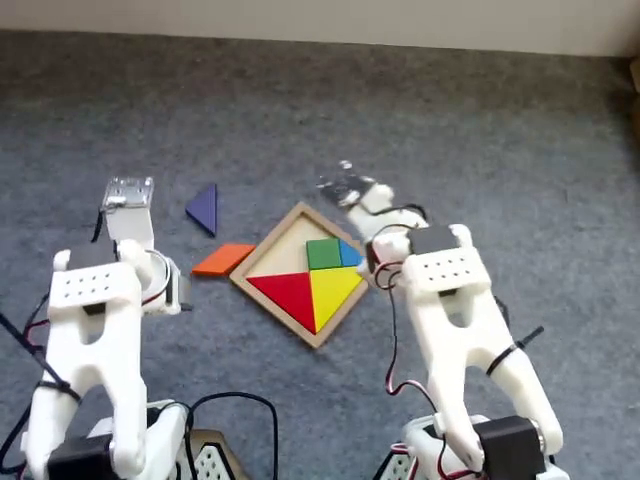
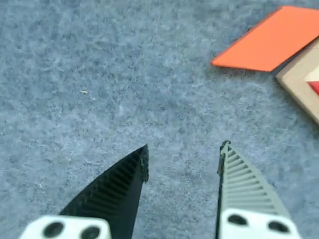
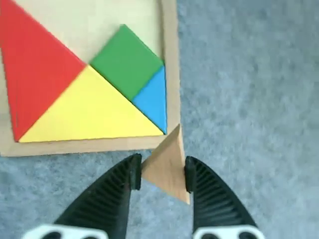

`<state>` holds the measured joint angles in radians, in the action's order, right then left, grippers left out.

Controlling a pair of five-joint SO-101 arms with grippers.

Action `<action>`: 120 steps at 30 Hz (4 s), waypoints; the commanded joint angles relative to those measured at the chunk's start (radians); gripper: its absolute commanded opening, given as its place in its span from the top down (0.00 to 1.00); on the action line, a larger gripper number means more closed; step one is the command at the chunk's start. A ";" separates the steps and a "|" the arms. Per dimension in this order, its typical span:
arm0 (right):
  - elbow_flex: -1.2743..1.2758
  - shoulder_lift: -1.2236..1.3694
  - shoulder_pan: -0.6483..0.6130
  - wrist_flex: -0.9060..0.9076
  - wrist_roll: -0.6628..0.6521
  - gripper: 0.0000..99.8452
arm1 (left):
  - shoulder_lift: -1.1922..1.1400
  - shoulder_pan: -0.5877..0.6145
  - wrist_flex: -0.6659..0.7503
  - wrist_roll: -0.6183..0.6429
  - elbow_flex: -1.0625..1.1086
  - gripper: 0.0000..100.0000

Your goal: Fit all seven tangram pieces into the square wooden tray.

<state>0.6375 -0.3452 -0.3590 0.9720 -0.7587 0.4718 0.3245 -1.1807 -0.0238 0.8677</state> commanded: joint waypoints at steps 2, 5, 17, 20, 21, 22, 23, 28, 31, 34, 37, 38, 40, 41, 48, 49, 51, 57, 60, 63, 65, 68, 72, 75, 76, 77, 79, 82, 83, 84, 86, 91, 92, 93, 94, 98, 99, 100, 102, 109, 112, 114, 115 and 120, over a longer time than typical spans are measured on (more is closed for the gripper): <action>-0.127 0.022 -0.101 0.002 -0.150 0.93 | 0.047 0.051 0.063 -0.006 0.059 0.77; -0.209 0.130 -0.143 0.002 -0.221 0.93 | 0.047 0.056 0.089 -0.008 0.093 0.77; -0.461 0.437 -0.228 0.002 -0.559 0.93 | 0.048 0.102 0.147 -0.009 0.139 0.77; -0.464 0.447 -0.254 0.001 -0.649 0.93 | 0.048 0.102 0.147 -0.008 0.139 0.77; -0.464 0.452 -0.265 0.001 -0.681 0.93 | 0.048 0.102 0.147 -0.008 0.139 0.77; -0.463 0.455 -0.274 0.001 -0.710 0.93 | 0.048 0.102 0.147 -0.008 0.139 0.77; -0.460 0.458 -0.280 0.001 -0.735 0.93 | 0.048 0.102 0.147 -0.008 0.139 0.77; -0.456 0.478 -0.292 0.001 -0.858 0.93 | 0.048 0.102 0.147 -0.006 0.140 0.77; -0.456 0.484 -0.294 0.001 -0.884 0.93 | 0.048 0.102 0.147 -0.006 0.142 0.77; -0.456 0.486 -0.308 0.001 -0.888 0.93 | 0.048 0.102 0.147 -0.006 0.142 0.77; -0.456 0.486 -0.321 0.001 -0.888 0.92 | 0.047 0.102 0.147 -0.006 0.142 0.77; -0.456 0.486 -0.326 0.001 -0.885 0.89 | 0.047 0.102 0.147 -0.006 0.142 0.77; -0.460 0.486 -0.332 0.001 -0.884 0.83 | 0.047 0.102 0.147 -0.006 0.142 0.77; -0.460 0.486 -0.337 0.001 -0.882 0.81 | 0.047 0.102 0.147 -0.006 0.142 0.77; -0.460 0.479 -0.335 0.001 -0.882 0.79 | 0.047 0.102 0.147 -0.006 0.142 0.77; -0.463 0.479 -0.334 0.001 -0.882 0.79 | 0.047 0.101 0.147 -0.006 0.142 0.77; -0.463 0.479 -0.329 0.001 -0.868 0.82 | 0.047 0.101 0.149 -0.008 0.142 0.77; -0.464 0.481 -0.343 -0.058 -0.506 0.98 | 0.047 0.101 0.149 -0.008 0.142 0.77; -0.464 0.486 -0.341 -0.117 -0.284 1.00 | 0.047 0.099 0.149 -0.008 0.142 0.77; -0.458 0.486 -0.340 -0.174 -0.132 1.00 | 0.047 0.099 0.166 -0.008 0.145 0.77; -0.456 0.487 -0.338 -0.229 -0.083 1.00 | 0.047 0.099 0.169 -0.006 0.145 0.77; -0.394 0.507 -0.329 -0.285 -0.068 1.00 | 0.047 0.101 0.169 -0.006 0.145 0.77; -0.318 0.535 -0.311 -0.309 -0.066 1.00 | 0.047 0.101 0.169 -0.006 0.145 0.77; -0.289 0.533 -0.291 -0.306 -0.066 1.00 | 0.047 0.101 0.169 -0.006 0.145 0.77; -0.278 0.532 -0.278 -0.306 -0.066 1.00 | 0.047 0.101 0.169 -0.006 0.145 0.77; -0.272 0.532 -0.266 -0.306 -0.071 1.00 | 0.047 0.101 0.169 -0.006 0.145 0.77; -0.265 0.532 -0.239 -0.306 -0.074 1.00 | 0.047 0.101 0.169 -0.006 0.145 0.77; -0.265 0.532 -0.196 -0.305 -0.074 1.00 | 0.047 0.101 0.169 -0.006 0.145 0.77; -0.265 0.530 -0.183 -0.305 -0.075 1.00 | 0.047 0.101 0.169 -0.006 0.145 0.77; -0.266 0.529 -0.174 -0.305 -0.075 1.00 | 0.047 0.101 0.169 -0.006 0.145 0.77; -0.271 0.518 -0.163 -0.305 -0.075 1.00 | 0.047 0.101 0.169 -0.006 0.145 0.77; -0.265 0.375 -0.177 -0.249 -0.075 1.00 | 0.047 0.097 0.169 -0.006 0.145 0.77; -0.265 0.341 -0.189 -0.231 -0.075 1.00 | 0.047 0.097 0.169 -0.006 0.145 0.77; -0.265 0.309 -0.199 -0.209 -0.075 1.00 | 0.047 0.096 0.169 -0.006 0.145 0.77; -0.263 0.282 -0.205 -0.185 -0.071 1.00 | 0.047 0.096 0.169 -0.006 0.145 0.77; -0.263 0.208 -0.214 -0.044 -0.066 1.00 | 0.047 0.096 0.169 -0.009 0.145 0.77; -0.263 0.188 -0.209 -0.001 -0.066 1.00 | 0.047 0.096 0.169 -0.009 0.145 0.77; -0.263 0.165 -0.208 0.045 -0.066 1.00 | 0.047 0.096 0.169 -0.009 0.145 0.77; -0.263 0.101 -0.194 0.143 -0.064 1.00 | 0.047 0.094 0.169 -0.009 0.145 0.77; -0.262 -0.134 -0.097 0.404 0.127 1.00 | 0.056 0.099 0.160 -0.106 0.061 0.77; -0.222 -0.179 -0.013 0.453 0.175 1.00 | 0.051 0.099 0.107 -0.169 -0.050 0.77; -0.159 -0.193 0.039 0.453 0.180 1.00 | 0.045 0.091 0.017 -0.212 -0.156 0.77; -0.124 -0.196 0.062 0.453 0.181 1.00 | 0.044 0.082 -0.029 -0.252 -0.209 0.77; 0.076 -0.203 0.165 0.337 0.183 1.00 | -0.062 0.002 -0.226 -0.394 -0.463 0.77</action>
<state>0.6421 -0.5109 -0.2532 1.3817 -0.5900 0.4841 0.3997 -1.2727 -0.3245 0.6299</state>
